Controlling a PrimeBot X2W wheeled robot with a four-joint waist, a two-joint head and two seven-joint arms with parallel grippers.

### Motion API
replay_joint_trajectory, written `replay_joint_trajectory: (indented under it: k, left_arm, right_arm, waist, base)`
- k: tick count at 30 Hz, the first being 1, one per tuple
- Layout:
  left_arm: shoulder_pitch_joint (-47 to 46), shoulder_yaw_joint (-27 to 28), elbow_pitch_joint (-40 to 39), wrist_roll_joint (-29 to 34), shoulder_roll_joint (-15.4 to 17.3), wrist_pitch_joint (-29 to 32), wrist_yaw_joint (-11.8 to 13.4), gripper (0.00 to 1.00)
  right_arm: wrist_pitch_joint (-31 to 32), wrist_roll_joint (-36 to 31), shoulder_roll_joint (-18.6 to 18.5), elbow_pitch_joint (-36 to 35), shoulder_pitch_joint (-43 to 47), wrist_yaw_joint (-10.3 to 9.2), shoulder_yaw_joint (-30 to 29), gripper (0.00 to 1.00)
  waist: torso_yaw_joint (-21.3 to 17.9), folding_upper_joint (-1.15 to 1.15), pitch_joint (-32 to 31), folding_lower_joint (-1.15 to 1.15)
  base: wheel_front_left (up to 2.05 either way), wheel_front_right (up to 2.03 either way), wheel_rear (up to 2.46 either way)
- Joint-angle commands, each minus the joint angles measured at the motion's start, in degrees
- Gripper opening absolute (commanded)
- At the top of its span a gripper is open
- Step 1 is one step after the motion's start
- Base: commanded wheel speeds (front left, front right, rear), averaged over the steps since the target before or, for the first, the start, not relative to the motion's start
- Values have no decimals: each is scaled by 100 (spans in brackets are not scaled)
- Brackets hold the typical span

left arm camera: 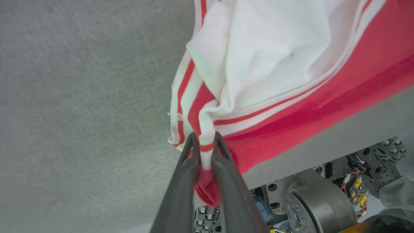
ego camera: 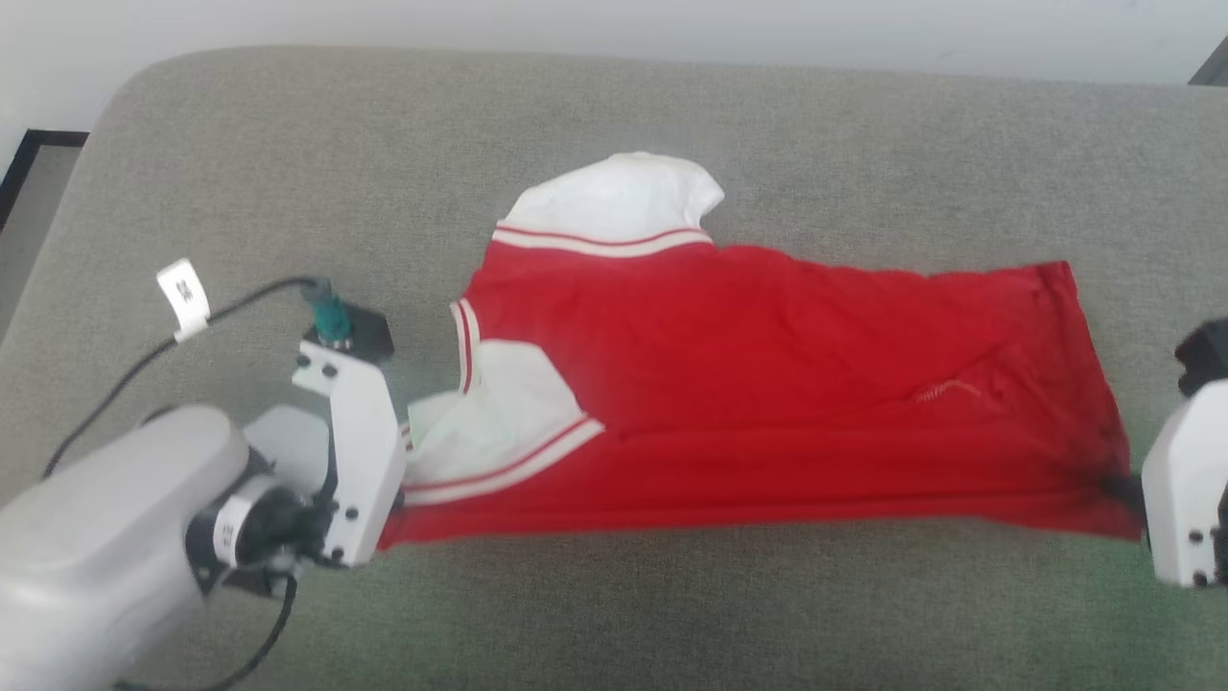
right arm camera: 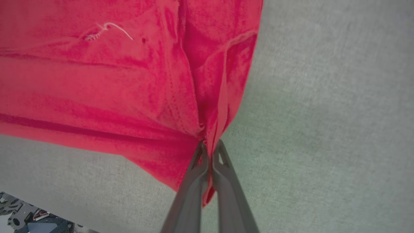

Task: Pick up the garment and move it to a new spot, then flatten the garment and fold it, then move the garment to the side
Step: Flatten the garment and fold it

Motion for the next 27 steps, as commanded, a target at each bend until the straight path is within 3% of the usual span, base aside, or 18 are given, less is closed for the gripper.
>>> replay_joint_trajectory:
  k: [1, 4, 6, 8, 11, 12, 13, 14, 15, 17, 23, 27]
  left_arm:
    - [175, -45, -77, -23, 183, 41, 126, 0]
    - [363, -121, -216, -31, 249, 7, 206, 0]
    - [464, -143, -172, -23, 220, -74, 220, 19]
    - [560, -181, -53, -33, 171, -125, 196, 27]
    - [632, -132, 203, -106, 15, -251, 180, 60]
    - [638, -148, 285, -105, -15, -251, 160, 82]
    - [626, -153, 364, -104, -24, -241, 164, 100]
    - [589, -122, 421, -131, -41, -247, 172, 100]
    - [589, -122, 421, -131, -41, -247, 172, 100]
    - [493, -37, 456, -155, -63, -244, 210, 100]
    - [11, 112, 52, 41, 267, -58, 349, 100]
    - [-471, 311, -326, 292, 519, -61, 482, 100]
  right_arm:
    - [96, 9, -4, -87, 217, -12, -137, 0]
    - [87, 26, 118, -210, 498, -12, -226, 0]
    - [94, 21, 239, -239, 620, -11, -235, 0]
    - [65, -11, 338, -227, 687, -11, -201, 0]
    - [-20, -76, 425, -163, 699, -11, -116, 2]
    - [-40, -85, 439, -135, 679, -10, -81, 16]
    - [-75, -70, 455, -131, 640, -10, -48, 38]
    - [-124, -53, 479, -123, 585, -10, -34, 64]
    - [-124, -53, 479, -123, 585, -10, -34, 64]
    - [-182, -47, 448, -139, 519, -10, 35, 100]
    - [-480, 47, 398, -353, 306, -7, 61, 100]
    - [-1152, 29, 388, -660, 56, -6, 75, 100]
  waist:
    - [-2, 0, -1, 0]
    - [-17, 0, 25, 0]
    - [-40, 0, 56, 0]
    - [-67, 0, 89, 0]
    - [-105, 0, 131, 0]
    - [-117, 0, 139, 0]
    - [-131, 0, 144, 0]
    - [-146, 0, 146, 0]
    - [-146, 0, 146, 0]
    - [-172, 0, 143, 0]
    - [-315, 0, 128, 0]
    - [-544, 0, 178, 0]
  base:
    - [0, 0, 0]
    - [0, 0, 0]
    - [0, 0, 0]
    - [0, 0, 0]
    - [0, 0, 0]
    - [0, 0, 0]
    - [0, 0, 0]
    - [0, 0, 0]
    - [0, 0, 0]
    - [0, 0, 0]
    - [0, 0, 0]
    - [0, 0, 0]
